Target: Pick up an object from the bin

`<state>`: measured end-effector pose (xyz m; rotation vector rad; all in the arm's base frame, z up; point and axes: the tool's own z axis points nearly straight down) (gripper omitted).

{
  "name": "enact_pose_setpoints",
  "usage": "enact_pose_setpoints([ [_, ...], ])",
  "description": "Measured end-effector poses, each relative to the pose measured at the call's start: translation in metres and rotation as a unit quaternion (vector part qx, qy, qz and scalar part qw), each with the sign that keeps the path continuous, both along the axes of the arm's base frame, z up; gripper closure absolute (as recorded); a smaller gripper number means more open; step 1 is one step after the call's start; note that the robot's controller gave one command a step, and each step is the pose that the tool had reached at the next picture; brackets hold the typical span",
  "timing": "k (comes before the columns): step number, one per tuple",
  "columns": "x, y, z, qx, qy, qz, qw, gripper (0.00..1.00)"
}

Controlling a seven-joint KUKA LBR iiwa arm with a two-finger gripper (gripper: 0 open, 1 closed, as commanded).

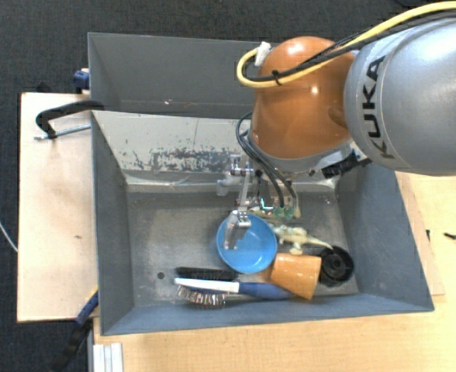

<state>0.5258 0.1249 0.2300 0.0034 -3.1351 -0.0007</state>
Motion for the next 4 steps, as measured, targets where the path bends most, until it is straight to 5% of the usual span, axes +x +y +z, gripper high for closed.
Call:
enact_pose_setpoints([
  [1, -0.01, -0.068, -0.131, 0.001, -0.0023, 0.264, 0.9645, 0.0],
  [2, -0.019, -0.092, -0.149, 0.003, -0.0309, 0.375, 0.9267, 0.0],
  [3, -0.025, -0.103, -0.153, -0.002, -0.0169, 0.374, 0.9275, 1.0],
  [4, -0.008, -0.096, -0.009, 0.0, -0.0088, 0.54, 0.8419, 1.0],
])
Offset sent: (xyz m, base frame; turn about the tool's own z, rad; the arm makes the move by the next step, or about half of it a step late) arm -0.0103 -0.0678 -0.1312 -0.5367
